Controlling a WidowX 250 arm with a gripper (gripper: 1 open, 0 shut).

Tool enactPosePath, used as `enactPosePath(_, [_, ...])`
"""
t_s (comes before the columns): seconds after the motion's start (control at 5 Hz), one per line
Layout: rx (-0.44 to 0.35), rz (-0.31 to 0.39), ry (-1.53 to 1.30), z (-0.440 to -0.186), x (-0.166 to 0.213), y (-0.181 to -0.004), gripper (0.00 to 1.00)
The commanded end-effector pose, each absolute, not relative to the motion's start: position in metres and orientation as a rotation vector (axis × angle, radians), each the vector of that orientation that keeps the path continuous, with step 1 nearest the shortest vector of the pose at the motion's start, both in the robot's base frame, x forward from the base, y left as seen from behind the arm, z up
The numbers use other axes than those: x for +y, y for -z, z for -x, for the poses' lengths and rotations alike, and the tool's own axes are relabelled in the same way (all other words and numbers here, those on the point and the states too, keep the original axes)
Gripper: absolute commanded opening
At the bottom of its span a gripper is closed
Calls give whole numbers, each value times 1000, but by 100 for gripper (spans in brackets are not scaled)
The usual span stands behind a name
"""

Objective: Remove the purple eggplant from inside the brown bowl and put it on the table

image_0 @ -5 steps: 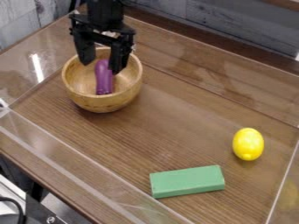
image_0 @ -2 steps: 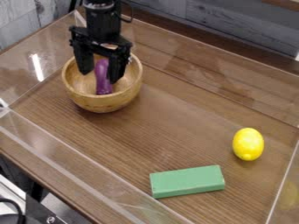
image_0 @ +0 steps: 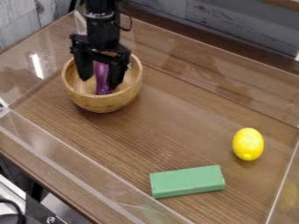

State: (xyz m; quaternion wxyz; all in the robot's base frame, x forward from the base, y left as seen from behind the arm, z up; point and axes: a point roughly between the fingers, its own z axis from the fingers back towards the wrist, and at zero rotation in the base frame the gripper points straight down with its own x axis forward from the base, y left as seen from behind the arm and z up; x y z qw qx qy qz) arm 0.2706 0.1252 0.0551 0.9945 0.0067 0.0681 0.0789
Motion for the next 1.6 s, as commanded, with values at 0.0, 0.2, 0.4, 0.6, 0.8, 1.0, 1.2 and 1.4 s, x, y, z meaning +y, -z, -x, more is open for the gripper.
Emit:
enactPosePath(0.0, [93, -32, -181, -278, 134, -62, 100])
enactPosePath(0.2, [95, -32, -186, -280, 135, -57, 100])
enactPosePath(0.4, [97, -31, -191, -281, 136, -54, 100])
enactPosePath(0.6, [100, -30, -195, -282, 137, -51, 100])
enactPosePath(0.8, [101, -29, -198, -284, 138, -49, 100])
enactPosePath(1.0, [101, -27, -200, -285, 139, -47, 100])
enactPosePath(1.2, [101, -25, -204, -284, 139, -50, 100])
enactPosePath(1.4, [100, -23, -207, -283, 140, -52, 100])
